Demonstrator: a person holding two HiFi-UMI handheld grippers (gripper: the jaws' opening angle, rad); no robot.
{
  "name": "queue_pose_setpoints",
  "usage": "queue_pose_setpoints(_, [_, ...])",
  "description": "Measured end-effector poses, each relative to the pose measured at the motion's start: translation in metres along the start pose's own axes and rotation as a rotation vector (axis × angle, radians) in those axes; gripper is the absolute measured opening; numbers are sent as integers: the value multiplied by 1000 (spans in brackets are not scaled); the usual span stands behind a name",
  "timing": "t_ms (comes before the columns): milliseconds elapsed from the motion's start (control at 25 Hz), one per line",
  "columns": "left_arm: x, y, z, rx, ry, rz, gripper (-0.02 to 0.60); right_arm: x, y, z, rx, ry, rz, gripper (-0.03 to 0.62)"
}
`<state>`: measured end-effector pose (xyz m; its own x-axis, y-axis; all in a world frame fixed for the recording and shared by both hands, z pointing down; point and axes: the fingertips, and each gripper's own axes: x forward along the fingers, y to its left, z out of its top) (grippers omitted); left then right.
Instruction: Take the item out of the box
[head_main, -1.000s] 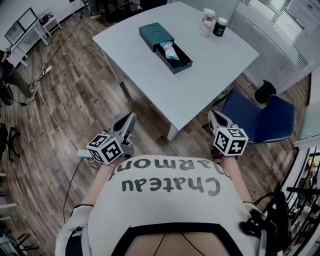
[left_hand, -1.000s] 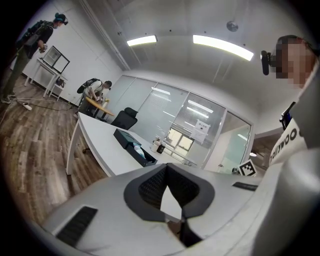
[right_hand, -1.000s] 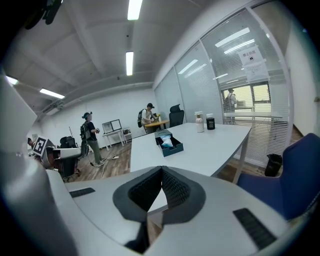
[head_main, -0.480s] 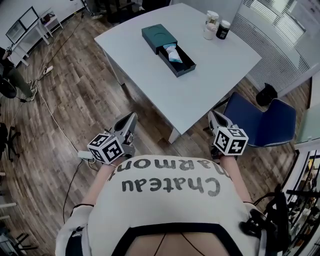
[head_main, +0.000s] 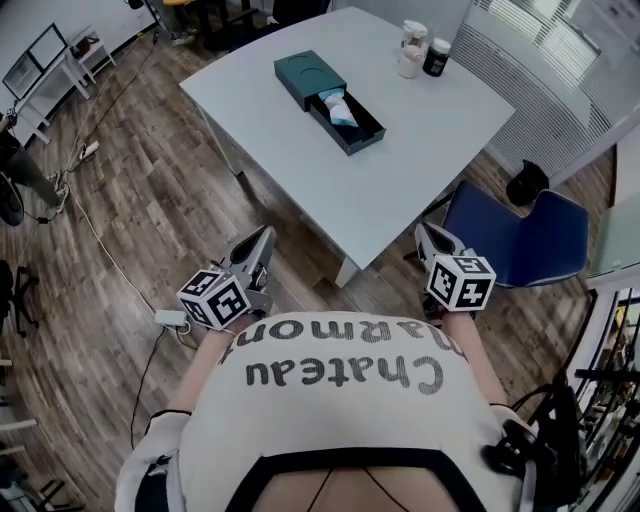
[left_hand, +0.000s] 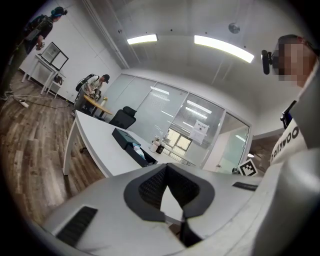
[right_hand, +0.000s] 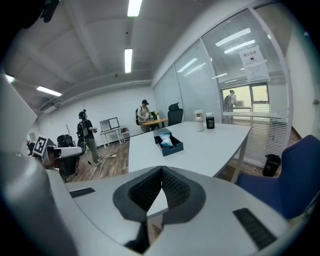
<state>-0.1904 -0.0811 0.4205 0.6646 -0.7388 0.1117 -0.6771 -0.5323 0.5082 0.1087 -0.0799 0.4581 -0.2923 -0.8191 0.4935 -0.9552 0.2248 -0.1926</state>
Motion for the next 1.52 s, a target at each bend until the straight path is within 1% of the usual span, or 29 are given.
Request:
queue_pose_setpoints(200, [4, -8, -9, -13, 26, -20, -9, -6, -6, -10, 9, 29, -18, 0])
queue_pose_setpoints(400, [7, 0, -19, -46, 35, 9, -9, 0, -5, -13, -11, 52, 7, -2])
queue_pose_setpoints(480, [12, -1, -17, -43, 30, 12, -9, 3, -9, -13, -14, 61, 11, 0])
queue_pose_setpoints(600, [21, -1, -12, -36, 19, 21, -9, 15, -17, -5, 5, 53, 25, 0])
queue_pose_setpoints(760, [34, 3, -1, -20, 1, 52, -9, 40, -20, 23, 1, -10, 92, -2])
queue_pose_setpoints(920, [50, 14, 10, -18, -41, 108, -9, 74, -22, 54, -8, -55, 201, -2])
queue_pose_setpoints(1040, [61, 25, 19, -29, -84, 170, -9, 106, -24, 75, -43, -34, 265, -2])
queue_pose_setpoints(1280, [80, 35, 33, -41, -158, 271, -9, 164, -28, 110, -129, 13, 359, 0])
queue_pose_setpoints(1520, [95, 50, 34, -65, -213, 366, -9, 215, -41, 142, -175, 30, 416, -1])
